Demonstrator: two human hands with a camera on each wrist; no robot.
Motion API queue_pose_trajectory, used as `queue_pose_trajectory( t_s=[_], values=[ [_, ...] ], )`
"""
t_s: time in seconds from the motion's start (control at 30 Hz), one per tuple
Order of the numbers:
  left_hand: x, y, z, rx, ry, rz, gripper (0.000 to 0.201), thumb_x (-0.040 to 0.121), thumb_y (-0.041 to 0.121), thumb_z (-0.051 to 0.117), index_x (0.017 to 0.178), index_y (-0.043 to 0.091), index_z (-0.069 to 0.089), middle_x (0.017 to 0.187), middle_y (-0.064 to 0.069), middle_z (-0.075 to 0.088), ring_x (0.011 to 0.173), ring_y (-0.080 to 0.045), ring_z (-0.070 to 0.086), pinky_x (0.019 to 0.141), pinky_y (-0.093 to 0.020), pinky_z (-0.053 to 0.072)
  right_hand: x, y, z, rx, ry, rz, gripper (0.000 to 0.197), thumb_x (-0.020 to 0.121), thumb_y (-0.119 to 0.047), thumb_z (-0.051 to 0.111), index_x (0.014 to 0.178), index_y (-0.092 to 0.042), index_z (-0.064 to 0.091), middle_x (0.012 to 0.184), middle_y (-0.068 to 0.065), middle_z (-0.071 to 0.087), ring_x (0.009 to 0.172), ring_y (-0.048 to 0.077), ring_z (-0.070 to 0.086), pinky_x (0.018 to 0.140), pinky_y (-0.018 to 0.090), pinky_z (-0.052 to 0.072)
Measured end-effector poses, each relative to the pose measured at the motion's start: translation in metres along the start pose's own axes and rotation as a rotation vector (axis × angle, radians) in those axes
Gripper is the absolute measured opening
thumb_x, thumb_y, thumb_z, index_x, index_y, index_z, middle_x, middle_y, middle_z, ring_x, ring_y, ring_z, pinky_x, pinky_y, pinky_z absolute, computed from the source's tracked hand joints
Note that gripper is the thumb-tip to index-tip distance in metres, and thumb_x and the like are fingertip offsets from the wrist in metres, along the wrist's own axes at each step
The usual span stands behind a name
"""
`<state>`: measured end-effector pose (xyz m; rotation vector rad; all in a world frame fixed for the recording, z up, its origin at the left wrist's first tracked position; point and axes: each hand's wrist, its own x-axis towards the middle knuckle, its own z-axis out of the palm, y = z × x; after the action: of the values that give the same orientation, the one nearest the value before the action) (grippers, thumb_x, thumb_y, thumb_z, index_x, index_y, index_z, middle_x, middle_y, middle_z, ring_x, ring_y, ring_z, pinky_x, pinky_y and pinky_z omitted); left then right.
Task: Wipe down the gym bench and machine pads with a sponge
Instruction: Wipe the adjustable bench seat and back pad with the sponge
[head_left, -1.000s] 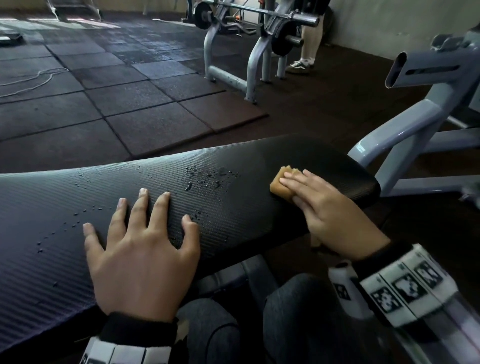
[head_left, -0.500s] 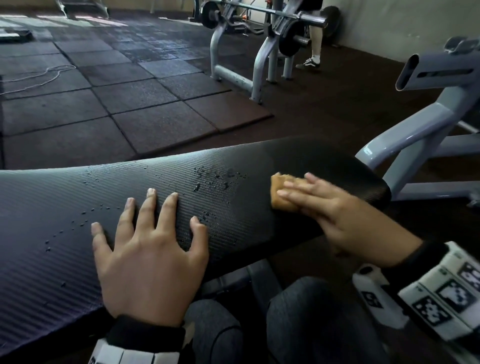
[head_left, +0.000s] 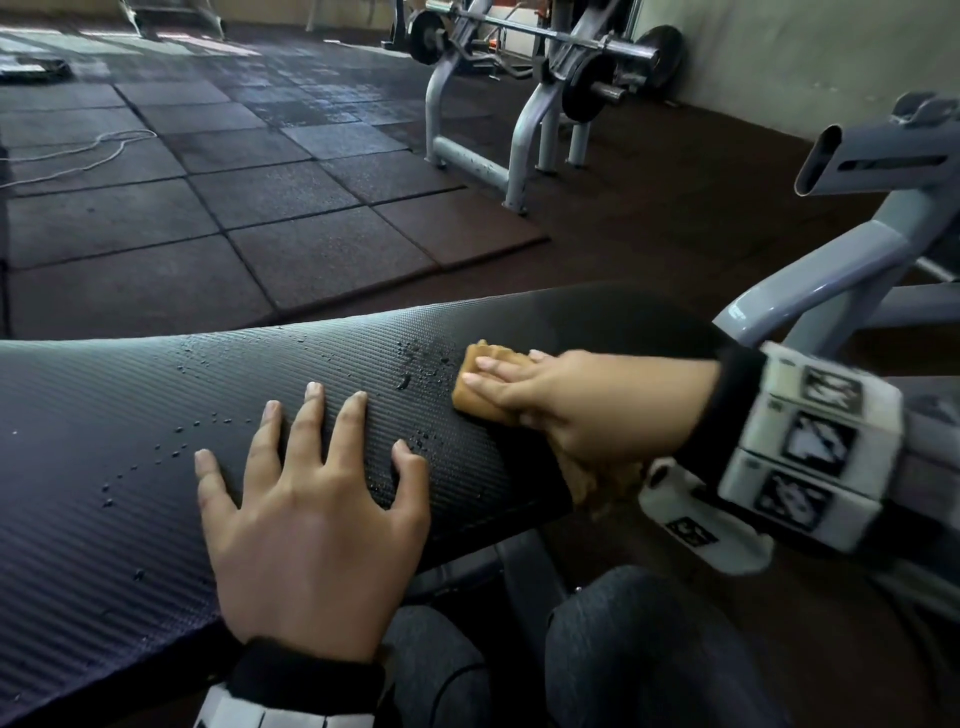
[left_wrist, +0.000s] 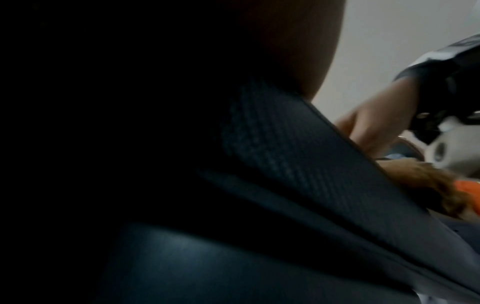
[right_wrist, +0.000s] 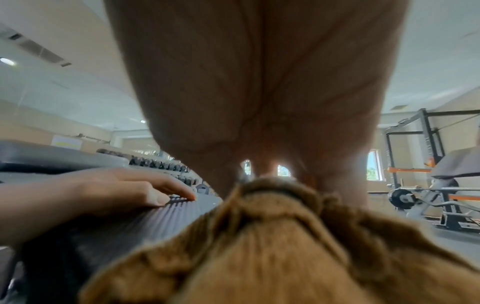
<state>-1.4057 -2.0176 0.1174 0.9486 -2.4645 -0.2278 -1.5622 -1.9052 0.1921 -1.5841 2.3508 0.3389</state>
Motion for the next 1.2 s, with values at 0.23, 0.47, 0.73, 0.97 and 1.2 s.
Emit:
queue_pose_trajectory(
  t_s=[0.23, 0.47, 0.73, 0.97, 1.2],
  values=[
    [0.0, -0.001, 0.001, -0.008, 0.015, 0.005, 0.055, 0.083, 0.049, 0.046, 0.128, 0.022, 0.063, 0.139, -0.006, 0.056, 0.134, -0.028, 0.046, 0.112, -0.059, 0.022, 0.024, 0.03, -0.032, -0.169, -0.042, 0.09, 0.048, 0.101, -0.029, 0.023, 0.148, -0.027, 0.017, 0.157, -0.006, 0.008, 0.138, 0.015, 0.027, 0.098, 0.013, 0.016],
    [0.0, -0.001, 0.003, -0.018, 0.015, -0.007, 0.055, 0.082, 0.048, 0.047, 0.127, 0.021, 0.064, 0.138, -0.006, 0.056, 0.133, -0.028, 0.046, 0.113, -0.058, 0.021, -0.025, 0.057, -0.01, -0.038, -0.08, 0.078, 0.058, 0.096, -0.019, 0.042, 0.147, -0.034, 0.018, 0.155, -0.013, 0.012, 0.141, 0.005, 0.017, 0.112, 0.013, 0.013],
    [0.001, 0.0, 0.002, -0.017, 0.013, -0.002, 0.055, 0.082, 0.048, 0.047, 0.126, 0.021, 0.064, 0.138, -0.007, 0.056, 0.133, -0.028, 0.047, 0.112, -0.057, 0.021, 0.016, 0.018, -0.02, -0.102, -0.011, -0.003, 0.056, 0.097, -0.023, 0.039, 0.148, -0.031, 0.016, 0.156, -0.011, 0.01, 0.141, 0.008, 0.018, 0.107, 0.011, 0.011],
    [0.0, -0.001, 0.002, -0.018, 0.006, -0.003, 0.055, 0.083, 0.05, 0.045, 0.127, 0.023, 0.063, 0.139, -0.005, 0.056, 0.134, -0.027, 0.046, 0.113, -0.057, 0.02, 0.001, 0.058, -0.019, -0.108, -0.023, 0.135, 0.053, 0.097, -0.022, 0.041, 0.146, -0.033, 0.024, 0.153, -0.015, 0.02, 0.137, 0.009, 0.029, 0.098, 0.009, 0.018],
    [0.001, -0.001, 0.003, -0.018, 0.003, 0.0, 0.055, 0.083, 0.049, 0.046, 0.127, 0.021, 0.063, 0.138, -0.006, 0.056, 0.133, -0.028, 0.046, 0.113, -0.058, 0.02, -0.019, 0.025, -0.006, -0.013, -0.038, 0.027, 0.063, 0.094, -0.02, 0.048, 0.147, -0.034, 0.018, 0.155, -0.015, 0.013, 0.141, 0.009, 0.02, 0.114, 0.022, 0.017]
  ],
)
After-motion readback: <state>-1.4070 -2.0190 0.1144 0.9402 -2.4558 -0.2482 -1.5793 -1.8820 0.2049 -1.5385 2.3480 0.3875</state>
